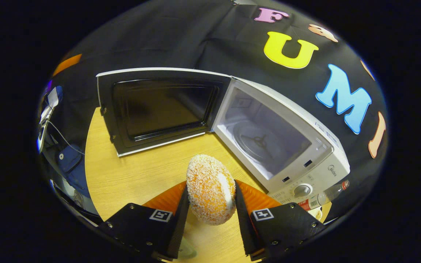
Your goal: Open the microwave oven with the left hand, put the food in, and close the microwave oven.
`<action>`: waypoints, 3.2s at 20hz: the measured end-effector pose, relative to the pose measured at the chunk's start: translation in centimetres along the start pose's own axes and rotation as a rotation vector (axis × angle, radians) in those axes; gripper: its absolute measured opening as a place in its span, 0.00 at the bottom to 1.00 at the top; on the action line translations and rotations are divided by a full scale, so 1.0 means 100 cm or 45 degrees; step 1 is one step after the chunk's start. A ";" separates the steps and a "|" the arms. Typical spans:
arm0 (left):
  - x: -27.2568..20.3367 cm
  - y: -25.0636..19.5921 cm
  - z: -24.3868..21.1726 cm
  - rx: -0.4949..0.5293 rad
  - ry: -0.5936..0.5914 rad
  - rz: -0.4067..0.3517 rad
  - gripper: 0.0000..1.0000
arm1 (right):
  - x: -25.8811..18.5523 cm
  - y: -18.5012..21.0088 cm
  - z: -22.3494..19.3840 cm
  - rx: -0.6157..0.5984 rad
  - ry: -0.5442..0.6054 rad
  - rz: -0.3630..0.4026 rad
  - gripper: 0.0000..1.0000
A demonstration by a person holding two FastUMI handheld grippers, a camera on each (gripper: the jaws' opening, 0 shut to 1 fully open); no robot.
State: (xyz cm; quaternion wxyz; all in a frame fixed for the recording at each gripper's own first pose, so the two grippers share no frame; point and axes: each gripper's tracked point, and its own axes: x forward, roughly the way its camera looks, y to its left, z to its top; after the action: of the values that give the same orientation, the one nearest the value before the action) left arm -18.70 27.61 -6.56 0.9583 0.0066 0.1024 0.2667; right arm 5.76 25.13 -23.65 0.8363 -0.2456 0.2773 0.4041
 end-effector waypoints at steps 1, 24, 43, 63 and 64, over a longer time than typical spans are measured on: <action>0.000 0.001 0.001 0.005 -0.001 0.005 0.94 | 0.004 -0.005 0.006 0.006 -0.008 -0.006 0.65; -0.034 0.038 -0.026 0.017 0.130 0.269 0.98 | 0.180 -0.119 0.051 -0.223 -0.034 -0.265 0.67; 0.009 0.002 -0.051 -0.036 0.191 0.095 0.95 | 0.117 -0.095 0.063 -0.234 -0.136 -0.303 0.97; 0.123 -0.047 -0.150 0.031 0.374 -0.272 0.60 | -0.122 -0.134 0.019 0.361 -0.313 -0.737 0.97; 0.121 -0.052 -0.150 0.045 0.371 -0.288 0.50 | -0.126 -0.134 0.012 0.378 -0.309 -0.746 0.97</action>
State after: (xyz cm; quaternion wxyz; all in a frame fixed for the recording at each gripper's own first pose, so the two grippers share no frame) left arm -8.95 28.67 -23.94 0.9569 -0.0268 0.2450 0.1536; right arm 10.41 11.67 -11.94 0.9702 -0.1406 0.1496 0.1285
